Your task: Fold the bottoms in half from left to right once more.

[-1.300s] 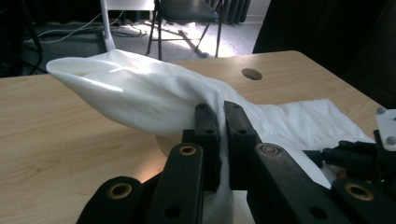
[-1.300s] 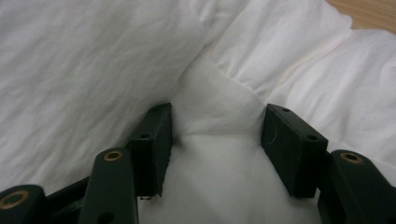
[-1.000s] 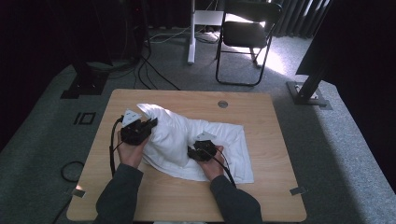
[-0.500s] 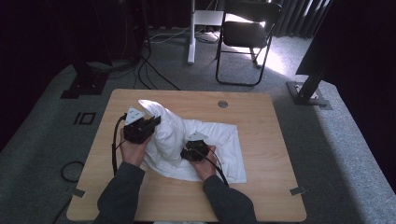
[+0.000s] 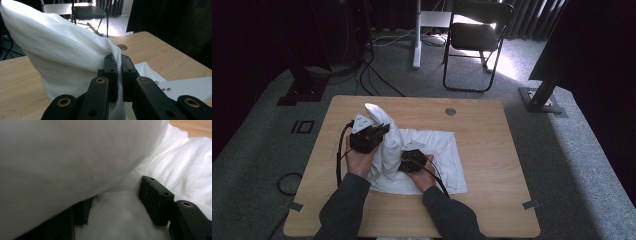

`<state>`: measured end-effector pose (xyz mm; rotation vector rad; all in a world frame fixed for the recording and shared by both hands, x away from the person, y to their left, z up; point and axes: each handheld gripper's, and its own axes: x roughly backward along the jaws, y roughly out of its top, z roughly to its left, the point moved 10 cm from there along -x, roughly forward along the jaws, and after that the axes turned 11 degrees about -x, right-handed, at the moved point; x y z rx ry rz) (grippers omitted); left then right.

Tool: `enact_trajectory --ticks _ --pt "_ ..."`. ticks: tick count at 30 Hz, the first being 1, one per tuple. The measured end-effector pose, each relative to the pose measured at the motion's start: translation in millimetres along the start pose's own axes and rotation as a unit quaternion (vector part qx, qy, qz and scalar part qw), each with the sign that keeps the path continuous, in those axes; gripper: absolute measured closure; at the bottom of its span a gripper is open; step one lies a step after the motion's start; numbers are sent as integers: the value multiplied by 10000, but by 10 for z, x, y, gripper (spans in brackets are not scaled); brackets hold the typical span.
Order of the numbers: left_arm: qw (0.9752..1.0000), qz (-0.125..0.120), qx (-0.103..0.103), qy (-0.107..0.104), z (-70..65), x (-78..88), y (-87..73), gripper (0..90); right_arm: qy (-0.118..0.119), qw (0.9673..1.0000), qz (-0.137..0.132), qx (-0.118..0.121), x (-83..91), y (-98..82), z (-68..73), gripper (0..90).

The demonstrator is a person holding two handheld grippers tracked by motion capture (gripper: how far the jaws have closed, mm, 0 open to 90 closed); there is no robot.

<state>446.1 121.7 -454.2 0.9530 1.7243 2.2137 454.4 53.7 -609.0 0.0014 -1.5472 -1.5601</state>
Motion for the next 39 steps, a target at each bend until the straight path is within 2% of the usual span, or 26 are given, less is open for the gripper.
enact_trajectory --ticks 2,4,8,9,11,13,15,18,21,26,28,30,33,35,37,39 --pt "10000 -24 23 5 23 10 -8 868 206 9997 118 46 102 17 31 399" --pt "10000 -14 46 36 56 25 -20 867 292 9995 85 98 208 46 31 383" --pt "10000 -6 54 69 92 60 -35 867 303 9989 -221 271 578 105 -54 406" --pt "10000 -8 53 70 90 66 -35 867 250 9988 -288 304 659 96 -100 418" --pt "10000 -7 41 64 82 69 -29 868 -10 9989 -314 346 760 35 -229 433" --pt "10000 -6 22 49 61 61 -16 868 -114 9994 -196 267 775 -73 -341 433" --pt "10000 -15 3 6 25 46 4 867 -228 9996 21 152 709 -210 -429 434" --pt "9999 -26 -86 -70 -52 20 49 867 -181 9993 314 67 541 -384 -423 435" --pt "9997 -31 -180 -133 -128 -6 95 868 2 9996 264 -35 448 -384 -358 437" --pt "9993 -24 -268 -242 -236 -60 122 868 -10 9996 271 14 301 -317 -202 450" --pt "9992 26 -319 -248 -261 -88 104 867 57 9995 296 95 227 -292 -88 448" --pt "9991 83 -354 -239 -272 -111 77 867 240 9987 388 231 173 -277 20 402" --pt "9988 113 -393 -252 -268 -113 44 867 438 9970 528 366 258 -262 56 361" --pt "9988 144 -397 -261 -267 -113 24 867 539 9972 430 276 411 -223 0 347" --pt "9987 146 -413 -267 -268 -110 13 867 263 9994 176 172 592 -173 -191 367" --pt "9987 137 -404 -272 -281 -119 9 867 71 9999 49 -104 736 -162 -415 367"
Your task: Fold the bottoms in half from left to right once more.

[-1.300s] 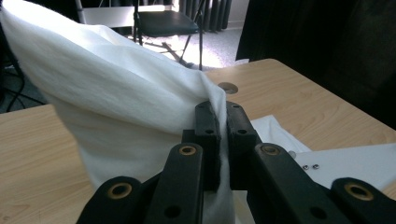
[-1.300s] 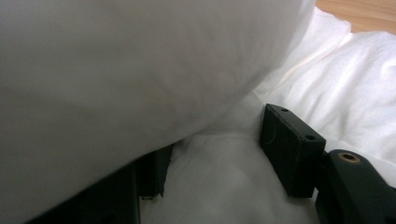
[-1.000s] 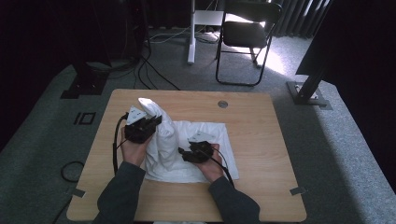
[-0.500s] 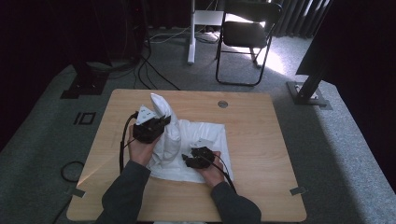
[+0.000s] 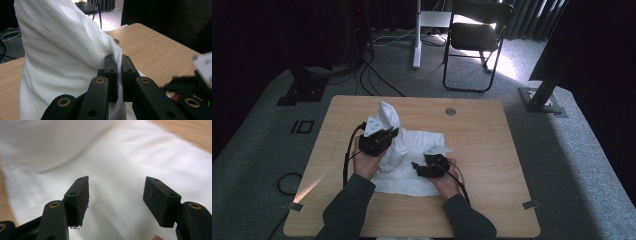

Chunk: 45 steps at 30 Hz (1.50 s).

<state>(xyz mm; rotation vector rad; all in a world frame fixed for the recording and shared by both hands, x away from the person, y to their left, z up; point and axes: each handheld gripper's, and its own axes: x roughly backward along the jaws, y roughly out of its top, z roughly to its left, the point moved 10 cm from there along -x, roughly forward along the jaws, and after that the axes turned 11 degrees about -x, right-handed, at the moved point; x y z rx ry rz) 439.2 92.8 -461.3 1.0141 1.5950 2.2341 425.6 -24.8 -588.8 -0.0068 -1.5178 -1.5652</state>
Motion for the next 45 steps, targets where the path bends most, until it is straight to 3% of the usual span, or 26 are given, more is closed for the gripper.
enact_trajectory --ticks 3,6,9,21,26,28,30,36,40,45 --pt "10000 19 -20 -42 -46 -34 3 867 -279 9991 250 -182 19 -109 -284 370" --pt "9999 27 -59 -112 -114 -73 12 867 -471 9971 576 -134 -96 -246 -417 380" --pt "9998 56 -116 -164 -178 -109 14 867 -572 9969 545 53 -135 -229 -409 401" --pt "9983 61 -221 -528 -508 -272 52 867 -402 9983 387 161 -237 -176 -335 465" --pt "9972 117 -277 -685 -613 -396 -17 866 -309 9983 441 216 -236 -177 -327 453" --pt "9965 147 -154 -802 -654 -470 -113 866 -233 9982 519 203 -143 -205 -381 378" --pt "9962 159 -138 -848 -684 -502 -155 865 -247 9988 410 136 -22 -209 -468 375" --pt "9947 264 -132 -984 -818 -644 -292 863 -616 9976 214 -253 261 -179 -883 378" --pt "9936 344 -194 -1060 -923 -756 -400 863 -663 9972 -33 -353 391 -87 -959 372" --pt "9920 499 -164 -1151 -1020 -870 -544 862 -659 9969 -245 -343 501 30 -948 366"
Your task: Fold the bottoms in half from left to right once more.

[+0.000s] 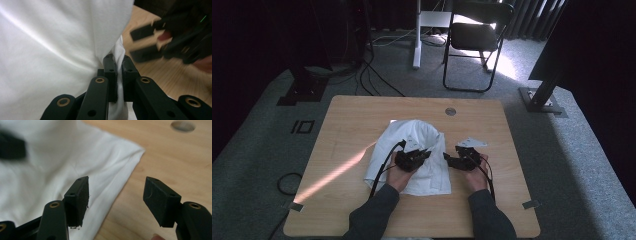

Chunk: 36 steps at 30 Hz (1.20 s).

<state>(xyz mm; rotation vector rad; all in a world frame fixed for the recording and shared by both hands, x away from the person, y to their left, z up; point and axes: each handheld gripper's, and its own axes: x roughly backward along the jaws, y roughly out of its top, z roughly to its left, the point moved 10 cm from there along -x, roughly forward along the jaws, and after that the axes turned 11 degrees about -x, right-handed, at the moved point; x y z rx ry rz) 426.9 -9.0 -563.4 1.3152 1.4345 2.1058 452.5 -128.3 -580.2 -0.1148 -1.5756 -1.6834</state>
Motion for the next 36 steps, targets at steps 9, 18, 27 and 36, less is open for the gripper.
enact_trajectory --ticks 9,18,27,36 --pt "9997 228 48 -61 -57 -176 -193 857 452 9971 -584 201 285 344 293 334" --pt "9995 324 16 -66 -82 -214 -227 841 531 9978 -398 13 34 464 322 452" --pt "9991 82 143 -383 -128 55 -5 680 419 9988 -148 -189 -223 403 228 811" --pt "9971 -621 -34 450 382 773 472 618 375 9991 -100 -189 -248 410 181 806"
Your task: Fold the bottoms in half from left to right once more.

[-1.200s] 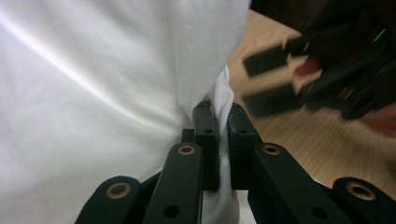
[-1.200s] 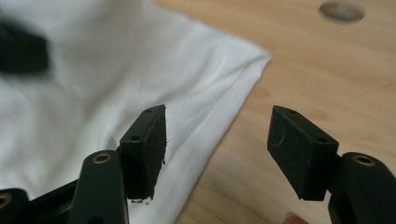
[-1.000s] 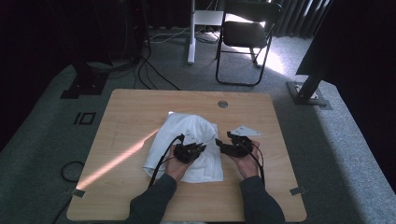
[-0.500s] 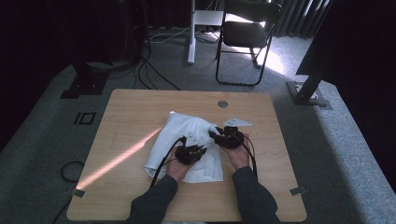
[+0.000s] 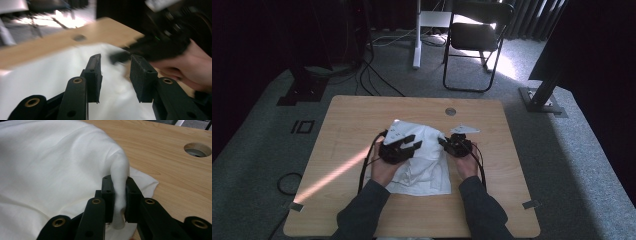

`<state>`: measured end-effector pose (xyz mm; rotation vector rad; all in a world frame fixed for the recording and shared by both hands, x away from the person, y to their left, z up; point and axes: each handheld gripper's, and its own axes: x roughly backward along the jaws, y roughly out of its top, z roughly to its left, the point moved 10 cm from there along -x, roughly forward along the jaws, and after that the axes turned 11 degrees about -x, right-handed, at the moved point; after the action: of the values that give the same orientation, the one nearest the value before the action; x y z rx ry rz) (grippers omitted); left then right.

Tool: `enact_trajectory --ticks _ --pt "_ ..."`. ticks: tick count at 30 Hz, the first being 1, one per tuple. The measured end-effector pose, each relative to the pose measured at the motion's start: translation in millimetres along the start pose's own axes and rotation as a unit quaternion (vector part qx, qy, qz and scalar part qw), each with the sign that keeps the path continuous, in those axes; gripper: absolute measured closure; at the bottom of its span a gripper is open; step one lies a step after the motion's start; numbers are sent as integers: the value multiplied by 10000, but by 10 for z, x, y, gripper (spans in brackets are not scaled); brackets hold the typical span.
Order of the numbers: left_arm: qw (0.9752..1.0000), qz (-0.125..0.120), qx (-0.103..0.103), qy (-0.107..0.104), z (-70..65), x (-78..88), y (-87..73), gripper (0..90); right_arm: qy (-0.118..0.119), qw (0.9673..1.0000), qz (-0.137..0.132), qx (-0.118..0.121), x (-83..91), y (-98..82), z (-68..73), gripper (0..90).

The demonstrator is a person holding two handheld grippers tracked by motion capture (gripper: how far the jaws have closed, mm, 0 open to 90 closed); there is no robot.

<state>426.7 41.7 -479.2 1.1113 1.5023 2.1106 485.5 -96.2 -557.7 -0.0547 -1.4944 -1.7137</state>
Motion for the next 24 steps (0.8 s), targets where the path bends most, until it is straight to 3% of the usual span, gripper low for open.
enact_trajectory --ticks 5,9,15,21,24 --pt "9983 268 133 500 467 101 -141 613 -26 10000 20 41 -19 28 -10 805" --pt "9957 610 387 584 659 42 -407 615 -61 10000 52 40 -38 35 -26 801" --pt "9945 859 404 453 631 -80 -659 633 -96 9999 92 61 -59 45 -59 794" --pt "9942 914 401 391 584 -179 -735 666 -131 9998 141 19 -78 29 -94 784" --pt "9933 1049 315 361 523 -278 -851 684 -168 9997 157 1 -88 29 -127 758"
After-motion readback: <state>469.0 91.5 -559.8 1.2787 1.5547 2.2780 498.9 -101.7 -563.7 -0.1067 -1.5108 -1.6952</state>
